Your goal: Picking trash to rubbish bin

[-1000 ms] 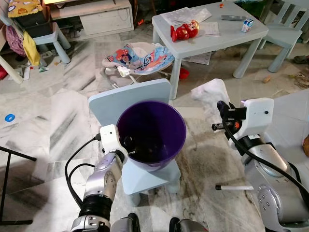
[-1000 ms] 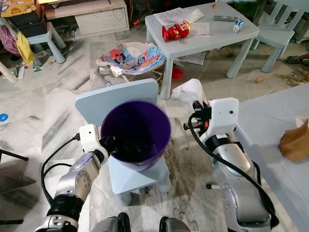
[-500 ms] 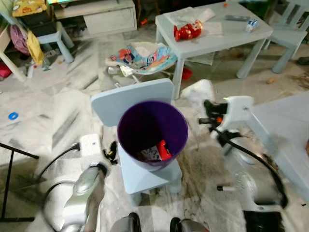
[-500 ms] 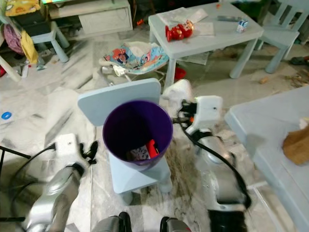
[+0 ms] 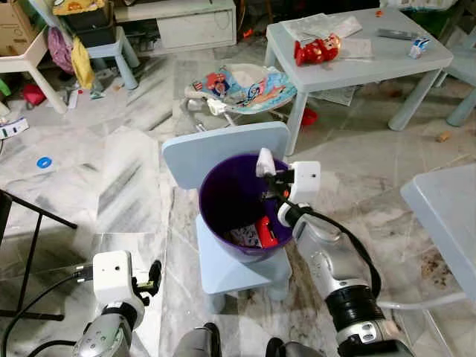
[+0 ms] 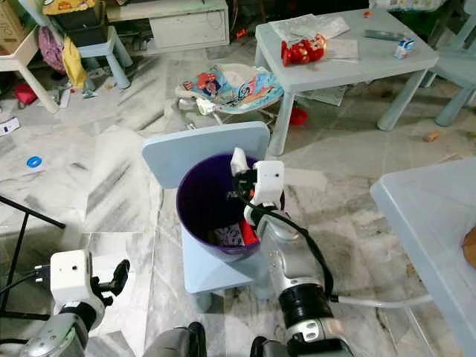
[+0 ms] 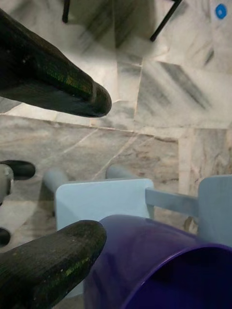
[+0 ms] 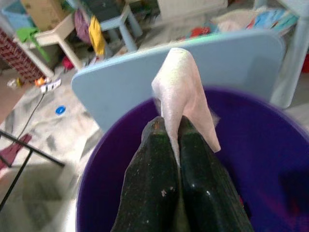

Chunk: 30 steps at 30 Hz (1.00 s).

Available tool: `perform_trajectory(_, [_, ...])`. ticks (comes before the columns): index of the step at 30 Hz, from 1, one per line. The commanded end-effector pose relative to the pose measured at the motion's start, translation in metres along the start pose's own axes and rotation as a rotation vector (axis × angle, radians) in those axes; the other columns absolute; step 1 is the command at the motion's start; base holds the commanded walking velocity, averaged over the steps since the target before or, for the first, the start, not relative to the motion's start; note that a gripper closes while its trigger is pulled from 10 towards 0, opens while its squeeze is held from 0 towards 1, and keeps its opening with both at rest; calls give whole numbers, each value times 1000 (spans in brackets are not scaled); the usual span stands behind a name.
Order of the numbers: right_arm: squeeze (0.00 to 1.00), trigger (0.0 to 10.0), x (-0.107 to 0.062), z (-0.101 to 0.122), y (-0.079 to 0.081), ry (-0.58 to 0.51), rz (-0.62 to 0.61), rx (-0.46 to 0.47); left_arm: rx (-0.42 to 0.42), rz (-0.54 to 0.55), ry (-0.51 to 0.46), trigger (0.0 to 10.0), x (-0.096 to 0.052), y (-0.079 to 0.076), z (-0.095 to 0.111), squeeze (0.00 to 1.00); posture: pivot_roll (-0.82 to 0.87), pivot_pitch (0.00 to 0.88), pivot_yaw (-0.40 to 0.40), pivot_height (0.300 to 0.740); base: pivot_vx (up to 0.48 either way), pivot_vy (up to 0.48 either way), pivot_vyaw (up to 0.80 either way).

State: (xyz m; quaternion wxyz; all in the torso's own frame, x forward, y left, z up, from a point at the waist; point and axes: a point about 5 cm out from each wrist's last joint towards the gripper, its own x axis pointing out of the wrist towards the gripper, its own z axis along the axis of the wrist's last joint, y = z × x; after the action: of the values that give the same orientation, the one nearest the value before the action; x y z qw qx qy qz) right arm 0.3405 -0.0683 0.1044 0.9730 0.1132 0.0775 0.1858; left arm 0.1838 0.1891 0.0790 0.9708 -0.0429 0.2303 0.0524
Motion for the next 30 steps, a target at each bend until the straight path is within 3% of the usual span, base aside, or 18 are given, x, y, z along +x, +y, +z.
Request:
perform_trajectory(1, [0,10000,2,-5,4,14,15,-8,9,-1,9,10000,-5,2,1,1000,328,184,-14,740,0,0,0])
perform_trajectory(3, [0,10000,5,-13,6,45,23,-11,14,-7,19,10000,-6,3,1,1000,328,184,-14,740,0,0,0])
perform_trajectory(4, [0,10000,8,-27,9,127,26,-39,16,-6,23,10000,-8,3,1,1000,328,184,-14,740,0,0,0])
perform_trajectory(8, [0,10000,10,-39,16,188,37,-101,24,-8,27,10000,-11,4,3,1000,356,195,-17,740,0,0,0])
perform_trajectory(9, [0,10000,11,-40,17,191,41,-108,27,-14,29,10000,-11,3,3,875,359,197,-17,740,0,0,0])
perform_trajectory(10, [0,10000,11,-41,19,194,45,-112,29,-18,31,10000,-12,3,4,875,360,197,-17,740,0,0,0])
perform_trajectory(11, [0,10000,11,-42,19,194,45,-116,30,-22,32,10000,-12,2,4,463,360,199,-18,740,0,0,0])
perform_trajectory(12, [0,10000,11,-43,20,194,45,-113,32,-28,34,10000,-12,2,4,169,361,200,-18,740,0,0,0])
perform_trajectory(13, [102,10000,11,-45,20,198,42,-114,32,-33,38,10000,-13,1,4,35,362,203,-19,740,0,0,0])
perform_trajectory(14, [965,10000,12,-45,20,200,38,-116,33,-36,40,10000,-13,0,4,0,362,204,-20,740,0,0,0])
perform_trajectory(15, [1000,10000,12,-45,19,198,34,-115,33,-38,42,10000,-13,0,4,0,362,205,-20,740,0,0,0])
perform_trajectory(24, [1000,10000,11,-48,17,196,5,-163,35,-54,60,10000,-12,-1,2,0,356,210,-23,740,0,0,0])
perform_trajectory(30, [1000,10000,8,-59,17,270,6,-211,36,-76,70,10000,-8,-2,3,0,351,210,-24,740,0,0,0])
